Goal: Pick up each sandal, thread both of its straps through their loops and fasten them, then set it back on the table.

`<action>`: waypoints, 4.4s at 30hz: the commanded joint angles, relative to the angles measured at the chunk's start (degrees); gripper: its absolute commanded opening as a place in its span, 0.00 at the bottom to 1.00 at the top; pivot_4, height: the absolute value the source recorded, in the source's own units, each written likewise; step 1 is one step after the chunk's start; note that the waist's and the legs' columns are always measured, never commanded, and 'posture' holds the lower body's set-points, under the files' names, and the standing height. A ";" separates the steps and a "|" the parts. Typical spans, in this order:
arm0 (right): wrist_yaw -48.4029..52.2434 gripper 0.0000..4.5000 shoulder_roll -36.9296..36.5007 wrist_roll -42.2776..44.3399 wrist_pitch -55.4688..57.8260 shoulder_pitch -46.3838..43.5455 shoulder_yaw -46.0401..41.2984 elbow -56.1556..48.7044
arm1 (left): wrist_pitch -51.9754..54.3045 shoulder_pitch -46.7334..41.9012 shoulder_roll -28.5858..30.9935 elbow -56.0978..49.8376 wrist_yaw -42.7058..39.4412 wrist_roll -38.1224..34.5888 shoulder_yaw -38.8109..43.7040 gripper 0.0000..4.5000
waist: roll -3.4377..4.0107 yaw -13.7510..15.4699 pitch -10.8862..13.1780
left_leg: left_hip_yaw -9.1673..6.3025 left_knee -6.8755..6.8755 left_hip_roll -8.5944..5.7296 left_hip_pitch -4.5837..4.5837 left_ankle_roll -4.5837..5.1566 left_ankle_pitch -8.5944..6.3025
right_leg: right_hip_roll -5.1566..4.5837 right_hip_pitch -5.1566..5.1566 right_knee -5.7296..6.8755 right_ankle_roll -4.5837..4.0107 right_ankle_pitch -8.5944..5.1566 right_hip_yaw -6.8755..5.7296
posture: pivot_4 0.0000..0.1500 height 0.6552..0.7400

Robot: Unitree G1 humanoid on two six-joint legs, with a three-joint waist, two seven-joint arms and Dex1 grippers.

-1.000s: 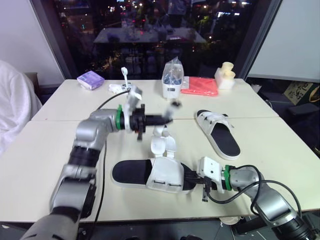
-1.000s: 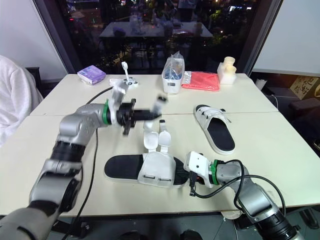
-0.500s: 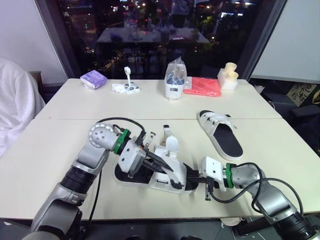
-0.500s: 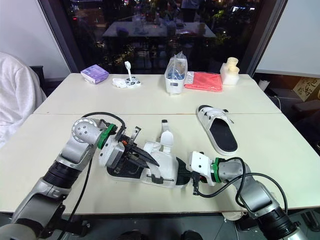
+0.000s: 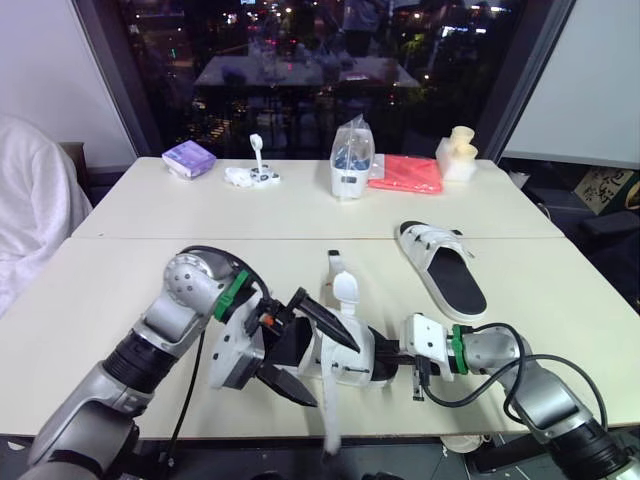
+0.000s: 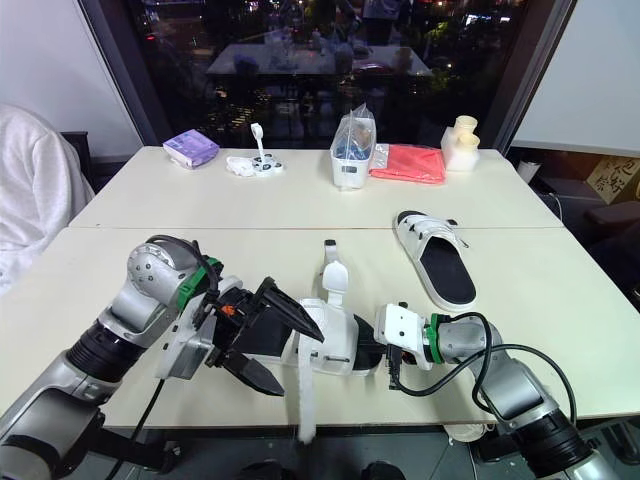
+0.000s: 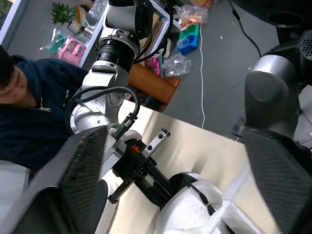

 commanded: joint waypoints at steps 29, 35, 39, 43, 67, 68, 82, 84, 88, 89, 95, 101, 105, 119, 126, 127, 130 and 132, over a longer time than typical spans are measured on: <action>-0.17 0.00 -0.95 -0.75 2.44 1.11 0.59 0.29 | 96.62 21.62 9.98 -12.68 23.31 -23.18 10.58 0.99 | 0.04 0.02 0.00 | -0.12 -0.01 0.02 0.10 0.00 -0.03 | -0.02 0.01 0.22 0.20 -0.17 0.05 | 1.00 1.00; -0.54 0.00 -0.52 -0.63 4.13 1.57 0.66 -1.78 | 93.74 23.26 5.14 -12.38 26.66 -18.01 8.45 0.99 | 0.10 0.00 -0.03 | -0.11 -0.06 0.00 0.06 0.00 -0.03 | -0.04 -0.05 0.16 0.19 -0.17 0.05 | 1.00 1.00; -0.53 0.00 -0.47 -0.74 4.61 1.54 0.58 -2.13 | 93.73 23.18 1.14 -10.84 28.96 -16.09 8.25 0.99 | 0.10 -0.03 -0.03 | -0.11 -0.07 -0.01 0.03 0.00 -0.03 | -0.05 -0.05 0.08 0.16 -0.15 0.05 | 1.00 1.00; -0.69 0.00 -0.44 -0.78 5.09 1.91 0.74 -2.84 | 94.04 23.07 -0.57 -10.40 29.03 -15.00 7.85 0.99 | 0.10 -0.04 -0.03 | -0.11 -0.10 0.00 0.02 0.00 -0.04 | -0.05 -0.08 0.06 0.16 -0.14 0.05 | 1.00 1.00; -1.46 0.00 -0.75 -0.86 5.35 3.61 0.29 -3.87 | 105.14 10.80 -2.57 -4.95 26.65 -26.56 19.85 0.01 | 0.16 -0.03 -0.06 | -0.19 -0.15 0.01 -0.01 0.00 -0.03 | -0.05 -0.09 -0.06 0.08 -0.08 -0.07 | 1.00 1.00; -1.47 0.00 -0.79 -0.95 5.24 3.70 0.32 -3.81 | 105.85 9.35 -2.65 -3.77 26.33 -27.22 20.61 0.01 | 0.16 -0.03 -0.06 | -0.17 -0.15 0.00 -0.01 0.00 -0.03 | -0.04 -0.07 -0.07 0.08 -0.08 -0.07 | 1.00 1.00; -1.65 0.00 -0.76 -1.69 4.89 2.20 0.82 -2.96 | 92.63 -6.78 -8.77 21.27 12.40 -9.99 7.26 0.01 | 0.10 -0.16 -0.04 | -0.08 -0.15 -0.03 -0.02 0.02 -0.03 | 0.05 -0.03 -0.09 0.11 -0.08 -0.06 | 1.00 1.00; -1.70 0.00 -0.91 -1.66 4.93 2.35 0.68 -3.10 | 92.21 -7.33 -8.65 22.04 9.88 -8.62 5.91 0.01 | 0.10 -0.12 -0.04 | -0.08 -0.15 -0.02 -0.03 0.02 -0.03 | 0.05 -0.04 -0.09 0.11 -0.08 -0.05 | 1.00 1.00; -1.83 0.00 -1.16 -1.77 4.86 2.72 0.52 -3.27 | 91.43 -7.74 -8.02 22.88 5.68 -6.50 4.60 0.01 | 0.10 -0.10 -0.04 | -0.09 -0.15 0.00 -0.03 0.03 -0.03 | 0.03 -0.04 -0.09 0.10 -0.08 -0.05 | 1.00 1.00; -1.89 0.00 -1.18 -1.84 4.84 2.79 0.53 -3.29 | 91.45 -7.90 -7.94 22.92 5.12 -6.11 4.53 0.01 | 0.10 -0.09 -0.04 | -0.10 -0.15 0.00 -0.03 0.03 -0.03 | 0.03 -0.04 -0.09 0.10 -0.08 -0.05 | 1.00 1.00; -2.17 0.00 -1.00 -2.33 4.68 3.07 0.97 -3.52 | 90.29 -8.68 -8.16 24.40 2.80 -3.86 4.44 0.01 | 0.10 -0.08 -0.04 | -0.11 -0.15 0.00 -0.03 0.04 -0.03 | 0.03 -0.05 -0.09 0.10 -0.08 -0.05 | 1.00 1.00; -2.01 0.00 -0.94 -2.76 4.41 3.07 0.99 -3.54 | 90.57 -10.15 -9.13 25.99 2.80 -3.17 5.54 0.01 | 0.10 -0.09 -0.04 | -0.11 -0.15 0.00 -0.04 0.04 -0.04 | 0.03 -0.05 -0.09 0.10 -0.08 -0.05 | 1.00 1.00; -1.97 0.00 -1.11 -2.98 4.22 3.19 1.01 -3.56 | 91.24 -10.27 -9.12 25.78 2.36 -3.39 5.73 0.01 | 0.10 -0.08 -0.04 | -0.11 -0.15 0.00 -0.03 0.04 -0.03 | 0.03 -0.05 -0.08 0.10 -0.08 -0.05 | 1.00 1.00; -2.15 0.00 -0.89 -3.35 4.30 3.38 1.09 -3.66 | 95.13 -9.73 -9.34 24.22 1.55 -5.17 7.55 0.01 | 0.10 -0.08 -0.04 | -0.11 -0.14 0.00 -0.03 0.04 -0.03 | 0.03 -0.05 -0.06 0.11 -0.08 -0.05 | 1.00 1.00; -2.15 0.00 -0.88 -3.55 4.26 3.47 1.23 -3.73 | 94.03 -8.31 -8.93 22.50 1.05 -4.26 6.21 0.01 | 0.10 -0.08 -0.04 | -0.11 -0.14 0.00 -0.03 0.04 -0.03 | 0.03 -0.04 -0.07 0.11 -0.08 -0.05 | 1.00 1.00; -2.14 0.00 -0.88 -3.57 4.25 3.48 1.23 -3.75 | 93.90 -8.21 -9.00 22.49 1.09 -4.15 6.18 0.01 | 0.10 -0.07 -0.04 | -0.11 -0.14 0.00 -0.03 0.04 -0.03 | 0.03 -0.04 -0.06 0.10 -0.08 -0.05 | 1.00 1.00; -2.14 0.00 -0.92 -3.66 4.31 3.61 1.22 -3.90 | 93.74 -8.05 -9.11 22.31 1.16 -3.87 6.05 0.01 | 0.10 -0.07 -0.04 | -0.12 -0.14 0.00 -0.03 0.04 -0.03 | 0.03 -0.04 -0.06 0.10 -0.08 -0.05 | 1.00 1.00; -2.14 0.00 -1.04 -3.74 4.24 3.87 1.21 -4.02 | 92.86 -7.71 -9.13 22.06 1.21 -3.21 5.52 0.01 | 0.10 -0.07 -0.04 | -0.12 -0.14 0.00 -0.03 0.04 -0.03 | 0.03 -0.04 -0.06 0.10 -0.08 -0.05 | 1.00 1.00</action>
